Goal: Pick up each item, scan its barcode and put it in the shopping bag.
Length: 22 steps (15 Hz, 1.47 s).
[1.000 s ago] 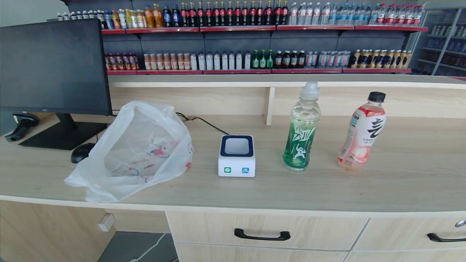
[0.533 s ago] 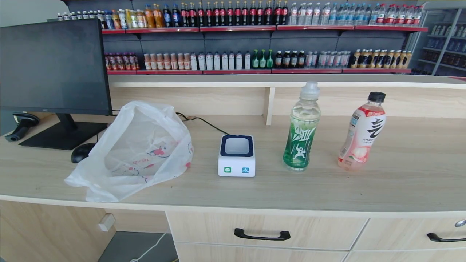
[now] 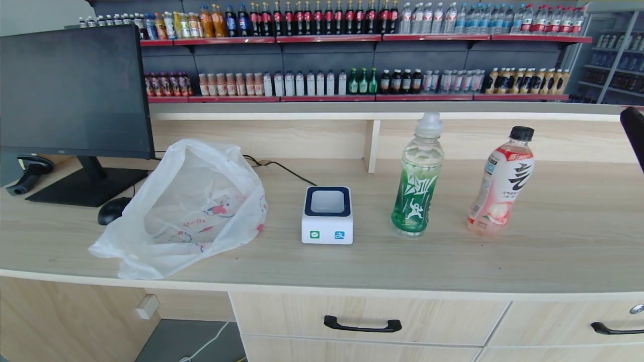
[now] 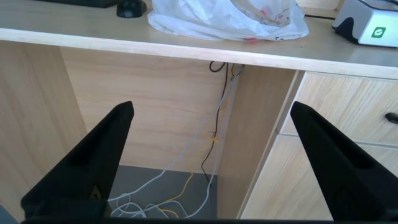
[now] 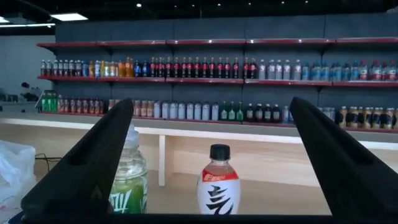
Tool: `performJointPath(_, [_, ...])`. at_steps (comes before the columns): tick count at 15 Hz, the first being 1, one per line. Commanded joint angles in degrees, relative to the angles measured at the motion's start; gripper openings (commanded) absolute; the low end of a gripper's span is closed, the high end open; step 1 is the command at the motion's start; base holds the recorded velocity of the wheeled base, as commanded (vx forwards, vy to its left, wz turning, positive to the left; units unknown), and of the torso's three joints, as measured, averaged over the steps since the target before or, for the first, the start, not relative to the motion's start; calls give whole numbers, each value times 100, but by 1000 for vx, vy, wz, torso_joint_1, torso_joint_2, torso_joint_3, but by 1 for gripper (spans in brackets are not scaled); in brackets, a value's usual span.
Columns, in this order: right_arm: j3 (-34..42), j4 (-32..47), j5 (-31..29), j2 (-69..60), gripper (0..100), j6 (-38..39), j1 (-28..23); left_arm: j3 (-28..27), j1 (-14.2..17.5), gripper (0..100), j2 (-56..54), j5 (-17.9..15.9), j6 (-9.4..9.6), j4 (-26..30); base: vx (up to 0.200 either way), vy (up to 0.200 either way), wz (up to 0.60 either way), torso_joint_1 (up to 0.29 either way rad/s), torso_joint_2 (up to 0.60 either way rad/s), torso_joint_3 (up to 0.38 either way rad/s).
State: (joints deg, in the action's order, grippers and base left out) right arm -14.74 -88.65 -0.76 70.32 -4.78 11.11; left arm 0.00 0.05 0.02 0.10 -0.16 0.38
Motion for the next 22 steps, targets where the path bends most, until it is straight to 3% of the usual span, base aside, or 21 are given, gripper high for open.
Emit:
performJointPath(1, [-126, -135, -74, 940, 100, -49, 410, 0, -5, 100, 6, -1, -2, -3, 0, 0, 0, 0, 0, 0])
performJointPath(9, [103, -135, -636, 1344, 100, 118, 1790, 0, -5, 100, -2, -10, 7, 6, 0, 0, 0, 0, 0, 0])
performJointPath(11, [41, -109, -1129, 1591, 100, 205, 2282, 0, -5, 100, -2, -1, 7, -3, 0, 0, 0, 0, 0, 0])
performJointPath(13, [6, -65, -2025, 1977, 100, 346, 2669, 0, 4, 100, 6, -1, -11, 6, 0, 0, 0, 0, 0, 0])
performJointPath(16, [68, 120, -2869, 2434, 100, 724, 2897, 0, 4, 100, 6, -1, -11, 6, 0, 0, 0, 0, 0, 0])
performJointPath(20, [24, 137, -3001, 2803, 100, 917, 2985, 0, 4, 100, -2, -1, -11, 6, 0, 0, 0, 0, 0, 0])
performJointPath(22, [-3, 137, -2974, 2830, 100, 1040, 2985, 0, 4, 100, -2, -1, -11, -3, 0, 200, 0, 0, 0, 0])
